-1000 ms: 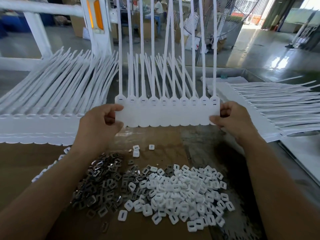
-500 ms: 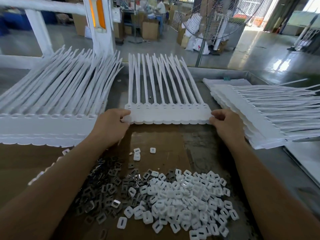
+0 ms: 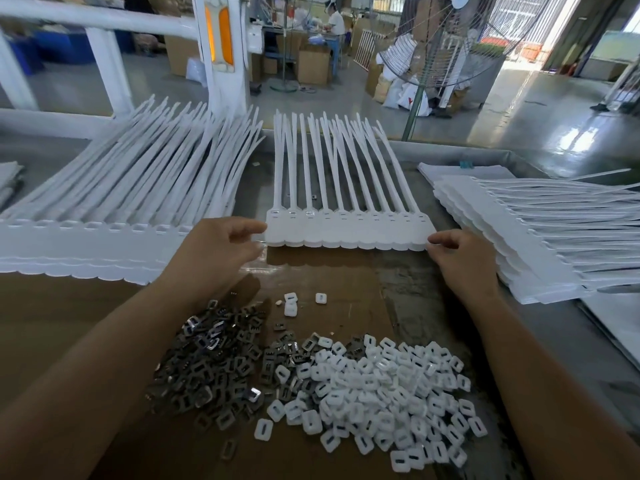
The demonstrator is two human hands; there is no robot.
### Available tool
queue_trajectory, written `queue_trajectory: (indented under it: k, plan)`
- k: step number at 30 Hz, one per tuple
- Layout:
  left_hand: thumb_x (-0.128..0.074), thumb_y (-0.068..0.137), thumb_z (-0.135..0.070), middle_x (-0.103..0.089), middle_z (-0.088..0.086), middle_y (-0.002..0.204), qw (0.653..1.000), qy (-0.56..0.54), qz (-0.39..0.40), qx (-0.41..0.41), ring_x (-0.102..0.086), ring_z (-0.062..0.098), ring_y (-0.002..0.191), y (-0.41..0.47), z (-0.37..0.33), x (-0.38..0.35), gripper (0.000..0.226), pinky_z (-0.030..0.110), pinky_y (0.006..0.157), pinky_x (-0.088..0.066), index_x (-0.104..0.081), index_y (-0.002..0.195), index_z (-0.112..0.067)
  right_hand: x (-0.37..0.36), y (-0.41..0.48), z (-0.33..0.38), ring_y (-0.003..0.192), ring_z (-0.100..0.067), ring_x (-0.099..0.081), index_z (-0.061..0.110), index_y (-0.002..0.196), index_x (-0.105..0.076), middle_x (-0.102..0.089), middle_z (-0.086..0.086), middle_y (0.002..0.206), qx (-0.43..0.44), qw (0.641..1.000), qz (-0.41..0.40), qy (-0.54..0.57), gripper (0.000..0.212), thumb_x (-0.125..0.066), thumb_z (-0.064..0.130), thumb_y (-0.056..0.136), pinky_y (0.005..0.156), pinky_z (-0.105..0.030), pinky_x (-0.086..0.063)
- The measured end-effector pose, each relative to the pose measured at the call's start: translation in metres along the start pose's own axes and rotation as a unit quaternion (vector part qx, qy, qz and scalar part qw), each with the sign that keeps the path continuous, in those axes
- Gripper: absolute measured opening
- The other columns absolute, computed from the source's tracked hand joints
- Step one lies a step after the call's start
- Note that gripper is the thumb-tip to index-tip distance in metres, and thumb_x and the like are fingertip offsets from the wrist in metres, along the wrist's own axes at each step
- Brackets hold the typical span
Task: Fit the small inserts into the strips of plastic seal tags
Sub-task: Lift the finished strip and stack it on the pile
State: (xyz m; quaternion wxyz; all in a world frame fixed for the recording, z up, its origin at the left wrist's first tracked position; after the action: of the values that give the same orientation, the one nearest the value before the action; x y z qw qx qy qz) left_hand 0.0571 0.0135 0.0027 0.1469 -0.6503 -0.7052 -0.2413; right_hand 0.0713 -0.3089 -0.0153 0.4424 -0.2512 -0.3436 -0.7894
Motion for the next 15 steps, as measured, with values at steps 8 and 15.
queue_trajectory:
  k: [8, 15]
  plan:
    - [-0.041, 0.084, 0.006, -0.069, 0.016, 0.075, 0.823, -0.484, 0.057, 0.293, -0.069, 0.023, 0.069, -0.023, 0.021, -0.003, 0.02, 0.028, 0.058, -0.057, -0.06, 0.085, 0.003, -0.003, -0.005, -0.002, 0.099, -0.019, -0.059, 0.007, 0.1, -0.07, -0.067, -0.008, 0.105, 0.012, 1.0, -0.003, 0.003, 0.018, -0.063, 0.015, 0.085, 0.085, -0.024, -0.038]
    - [-0.036, 0.085, 0.005, -0.067, 0.02, 0.073, 0.754, -0.55, 0.072, 0.352, -0.068, 0.029, 0.065, -0.032, 0.02, -0.008, 0.02, 0.033, 0.049, -0.056, -0.057, 0.085, 0.007, -0.002, -0.004, -0.006, 0.102, -0.02, -0.058, 0.007, 0.101, -0.07, -0.066, -0.009, 0.107, 0.013, 1.0, 0.004, -0.008, 0.019, -0.061, 0.013, 0.086, 0.087, -0.025, -0.037]
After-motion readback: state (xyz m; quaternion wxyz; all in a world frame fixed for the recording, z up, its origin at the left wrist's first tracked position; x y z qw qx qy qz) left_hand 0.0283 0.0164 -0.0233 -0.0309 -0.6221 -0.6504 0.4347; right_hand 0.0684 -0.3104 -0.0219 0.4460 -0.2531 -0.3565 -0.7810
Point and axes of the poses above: each hand's wrist, its own y-axis towards the middle knuckle, its own x-axis out of the back of the hand, z = x × y, the point moved 4 cm from there along y, towards the middle knuckle
